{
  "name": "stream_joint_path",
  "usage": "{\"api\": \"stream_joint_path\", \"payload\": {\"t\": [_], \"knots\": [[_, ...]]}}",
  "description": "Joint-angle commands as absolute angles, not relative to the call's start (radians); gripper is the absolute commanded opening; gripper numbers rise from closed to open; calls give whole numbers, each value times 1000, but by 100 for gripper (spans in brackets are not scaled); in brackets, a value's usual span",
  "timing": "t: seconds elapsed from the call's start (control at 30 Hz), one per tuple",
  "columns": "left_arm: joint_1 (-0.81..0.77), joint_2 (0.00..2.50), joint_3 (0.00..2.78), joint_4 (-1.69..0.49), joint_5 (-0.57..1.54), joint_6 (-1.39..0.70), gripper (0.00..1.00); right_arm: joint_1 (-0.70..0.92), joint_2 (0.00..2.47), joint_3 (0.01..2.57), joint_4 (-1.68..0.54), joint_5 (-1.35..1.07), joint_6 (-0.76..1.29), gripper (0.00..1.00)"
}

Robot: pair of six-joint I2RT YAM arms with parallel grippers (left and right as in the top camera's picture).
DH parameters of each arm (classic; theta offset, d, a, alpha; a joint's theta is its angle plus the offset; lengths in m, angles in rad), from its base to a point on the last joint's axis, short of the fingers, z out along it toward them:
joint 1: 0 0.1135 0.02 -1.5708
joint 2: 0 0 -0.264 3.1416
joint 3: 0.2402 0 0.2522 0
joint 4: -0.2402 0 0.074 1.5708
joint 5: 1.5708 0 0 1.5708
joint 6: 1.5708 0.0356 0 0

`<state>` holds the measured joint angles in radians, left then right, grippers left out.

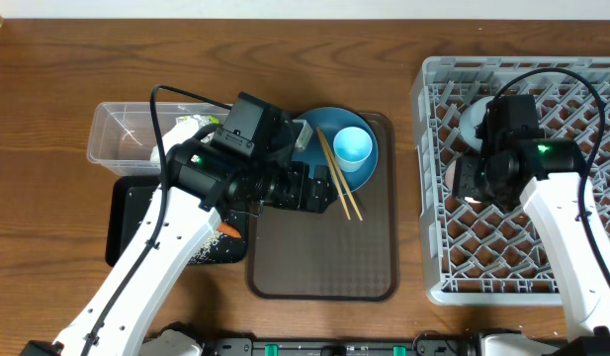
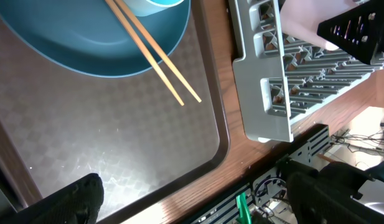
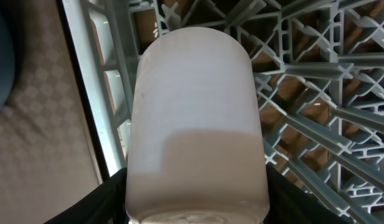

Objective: Sort waste into correct bins and load items into the dishwasher rack
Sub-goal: 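Lower the pink cup upside down into the rack and release it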

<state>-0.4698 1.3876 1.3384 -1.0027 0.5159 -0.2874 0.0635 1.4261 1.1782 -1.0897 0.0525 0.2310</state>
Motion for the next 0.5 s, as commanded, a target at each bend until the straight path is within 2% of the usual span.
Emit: {"api": "stream_joint_path", "payload": {"t": [0.0, 0.1, 0.27, 0.33, 0.4, 0.47], "knots": [[-468, 1393, 1337, -1006, 504, -281, 97, 77, 1429, 1189, -1093, 52, 246, 23], [-468, 1393, 1337, -1006, 504, -281, 97, 77, 1430, 1189, -1092, 52, 247, 34], [-468, 1393, 1337, -1006, 504, -281, 97, 77, 1430, 1189, -1093, 52, 247, 44], [-468, 1393, 1337, -1006, 504, -281, 97, 77, 1430, 1189, -1095, 52, 247, 50], [-468, 1393, 1337, -1006, 504, -281, 97, 77, 1430, 1189, -1096, 52, 247, 61], [-468, 1393, 1337, -1006, 504, -281, 97, 77, 1430, 1189, -1096, 52, 247, 65]]}}
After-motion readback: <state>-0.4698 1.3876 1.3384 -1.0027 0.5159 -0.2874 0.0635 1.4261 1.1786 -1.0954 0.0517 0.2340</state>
